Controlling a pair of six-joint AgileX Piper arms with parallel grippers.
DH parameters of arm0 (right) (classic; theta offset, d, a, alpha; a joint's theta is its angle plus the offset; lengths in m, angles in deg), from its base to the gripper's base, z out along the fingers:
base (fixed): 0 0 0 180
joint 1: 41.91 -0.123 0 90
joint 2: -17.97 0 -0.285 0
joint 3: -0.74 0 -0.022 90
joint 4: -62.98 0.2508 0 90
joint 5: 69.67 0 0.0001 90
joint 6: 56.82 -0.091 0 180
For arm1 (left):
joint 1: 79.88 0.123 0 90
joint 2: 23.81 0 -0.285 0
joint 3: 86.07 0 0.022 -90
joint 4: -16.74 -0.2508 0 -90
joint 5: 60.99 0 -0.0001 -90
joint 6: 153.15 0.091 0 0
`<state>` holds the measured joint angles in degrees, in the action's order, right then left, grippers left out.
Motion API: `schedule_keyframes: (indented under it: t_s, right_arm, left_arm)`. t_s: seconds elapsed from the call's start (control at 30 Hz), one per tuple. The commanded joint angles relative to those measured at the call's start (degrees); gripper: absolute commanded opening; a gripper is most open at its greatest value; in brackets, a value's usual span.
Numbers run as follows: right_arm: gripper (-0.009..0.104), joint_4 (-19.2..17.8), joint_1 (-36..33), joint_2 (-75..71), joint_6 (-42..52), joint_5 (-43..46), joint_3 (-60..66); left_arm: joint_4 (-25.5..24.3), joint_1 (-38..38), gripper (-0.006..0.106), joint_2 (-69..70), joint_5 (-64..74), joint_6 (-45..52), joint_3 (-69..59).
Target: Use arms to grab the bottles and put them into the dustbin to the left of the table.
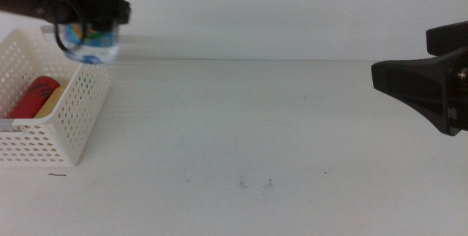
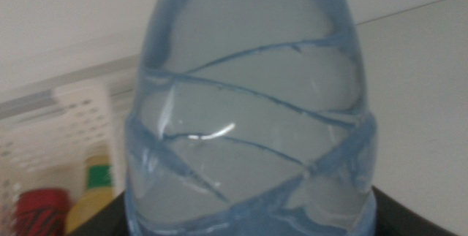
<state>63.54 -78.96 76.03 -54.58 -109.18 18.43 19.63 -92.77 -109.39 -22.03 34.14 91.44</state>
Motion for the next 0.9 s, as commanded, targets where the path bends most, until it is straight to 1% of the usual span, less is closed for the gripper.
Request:
schedule_keyframes:
  t_s: [0.0,0.17,0.3,0.33,0.6,0.87]
  right_arm:
    - [0.085,-0.1,0.5,-0.2,0.2,0.4,-0.5]
    - [0.085,-0.1,0.5,-0.2,0.2,0.4,-0.5]
    - [0.085,-0.1,0.5,-0.2,0.2,0.4,-0.5]
    - [0.085,-0.1,0.5,-0.2,0.2,0.4,-0.5]
    - [0.085,-0.1,0.5,-0.2,0.2,0.4,-0.5]
    - [0.085,-0.1,0.5,-0.2,0.2,0.4,-0.5]
  left_arm:
    - [1.2,2.4,0.028,-1.6,1.6,1.9,4.3]
    - [3.8,8.1,0.028,-6.6,7.1,3.9,11.0]
    - [4.6,12.3,0.028,-11.1,10.8,4.7,15.0]
    - [5.3,14.4,0.028,-13.2,11.7,4.9,16.5]
    - [5.3,20.1,0.028,-18.2,12.8,7.5,18.6]
    - [4.1,23.1,0.028,-22.2,12.5,7.9,18.6]
